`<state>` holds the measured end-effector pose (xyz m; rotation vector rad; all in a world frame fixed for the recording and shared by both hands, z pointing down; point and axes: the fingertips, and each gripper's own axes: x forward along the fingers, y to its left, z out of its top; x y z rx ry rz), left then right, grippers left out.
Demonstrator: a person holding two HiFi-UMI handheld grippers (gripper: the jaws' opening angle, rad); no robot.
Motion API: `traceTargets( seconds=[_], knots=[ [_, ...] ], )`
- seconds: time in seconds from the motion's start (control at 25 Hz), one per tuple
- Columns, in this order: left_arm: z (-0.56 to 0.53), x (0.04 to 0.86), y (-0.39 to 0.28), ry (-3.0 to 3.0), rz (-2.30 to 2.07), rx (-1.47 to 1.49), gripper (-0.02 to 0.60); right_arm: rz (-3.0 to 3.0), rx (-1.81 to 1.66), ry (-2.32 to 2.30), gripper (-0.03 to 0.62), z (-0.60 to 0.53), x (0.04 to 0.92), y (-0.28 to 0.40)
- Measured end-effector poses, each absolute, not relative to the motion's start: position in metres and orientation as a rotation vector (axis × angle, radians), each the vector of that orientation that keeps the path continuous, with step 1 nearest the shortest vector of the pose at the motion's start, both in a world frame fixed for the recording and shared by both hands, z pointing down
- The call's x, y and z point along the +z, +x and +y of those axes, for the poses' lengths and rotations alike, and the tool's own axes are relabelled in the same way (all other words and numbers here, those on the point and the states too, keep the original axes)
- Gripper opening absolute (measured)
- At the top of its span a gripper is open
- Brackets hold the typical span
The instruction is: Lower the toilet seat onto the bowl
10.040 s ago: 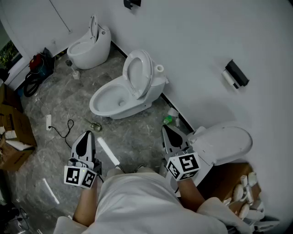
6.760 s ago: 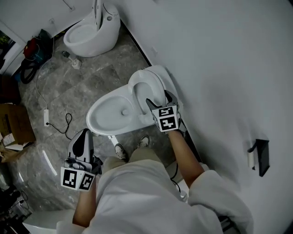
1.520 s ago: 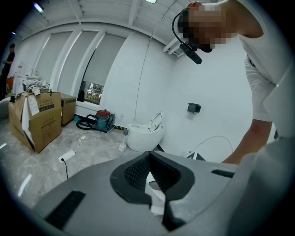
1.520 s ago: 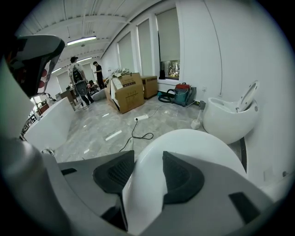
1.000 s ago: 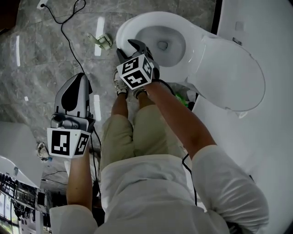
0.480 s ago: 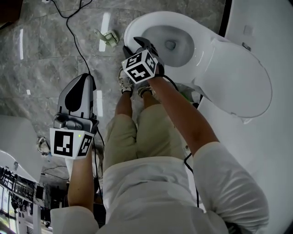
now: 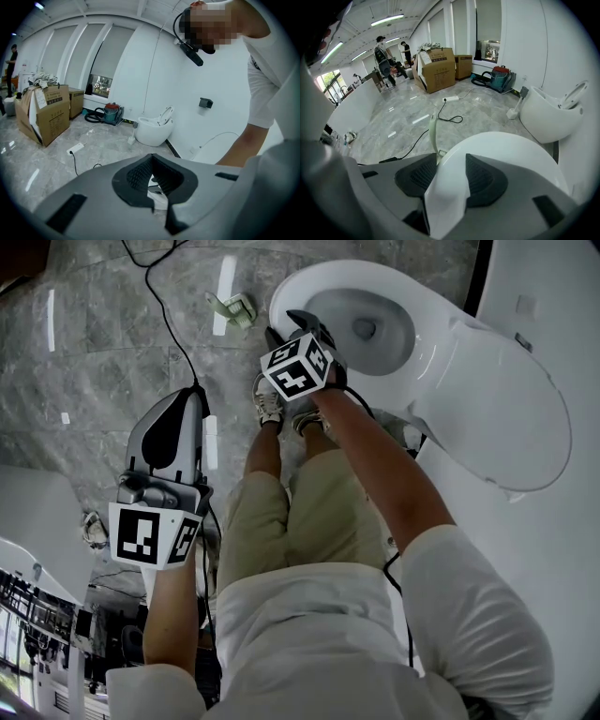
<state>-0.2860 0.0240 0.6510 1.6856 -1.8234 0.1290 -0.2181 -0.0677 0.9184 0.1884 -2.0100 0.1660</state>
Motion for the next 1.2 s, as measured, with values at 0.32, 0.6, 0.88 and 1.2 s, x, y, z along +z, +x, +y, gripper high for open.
traceTargets(
  seconds=[0.32, 0.6, 0.88, 1.2],
  knots=[
    [0.027, 0.656, -0.291, 1.669, -1.834, 0.146, 0.006, -1.981, 0.201, 0.232, 0.183, -0.073, 0.941, -0.217],
    [0.025, 0.657, -0.288, 1.665, -1.832, 0.142, 0.006, -1.973, 0.309, 0.222, 0.163, -0.075, 0.94, -0.218],
    [0.02, 0.645, -0.286, 1.691, -1.846, 0.159, 0.006, -1.984, 0.306, 0.236, 0.017, -0.08, 0.932, -0.215],
    [0.015, 0.631, -0.261, 1.727, -1.84, 0.15, 0.006, -1.983, 0.483, 0.407, -0.003, -0.106, 0.895, -0.148]
  ],
)
